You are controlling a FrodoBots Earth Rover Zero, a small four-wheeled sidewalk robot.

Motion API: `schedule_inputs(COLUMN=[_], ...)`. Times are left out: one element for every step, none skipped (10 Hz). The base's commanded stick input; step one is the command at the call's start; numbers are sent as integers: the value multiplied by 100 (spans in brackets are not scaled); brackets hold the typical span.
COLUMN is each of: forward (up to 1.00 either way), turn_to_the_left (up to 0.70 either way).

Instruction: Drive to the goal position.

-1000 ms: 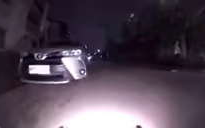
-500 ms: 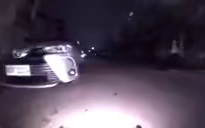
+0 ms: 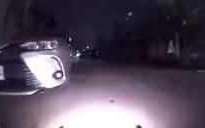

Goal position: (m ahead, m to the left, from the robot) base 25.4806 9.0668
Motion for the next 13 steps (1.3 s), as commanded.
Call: schedule_inputs(forward=[70, 70, 70, 70, 70, 70, 70, 70, 70, 70, 70, 70, 70], turn_to_the_left=[0, 0, 0, 0, 0, 2, 3, 3, 3, 3, 4, 21, 34])
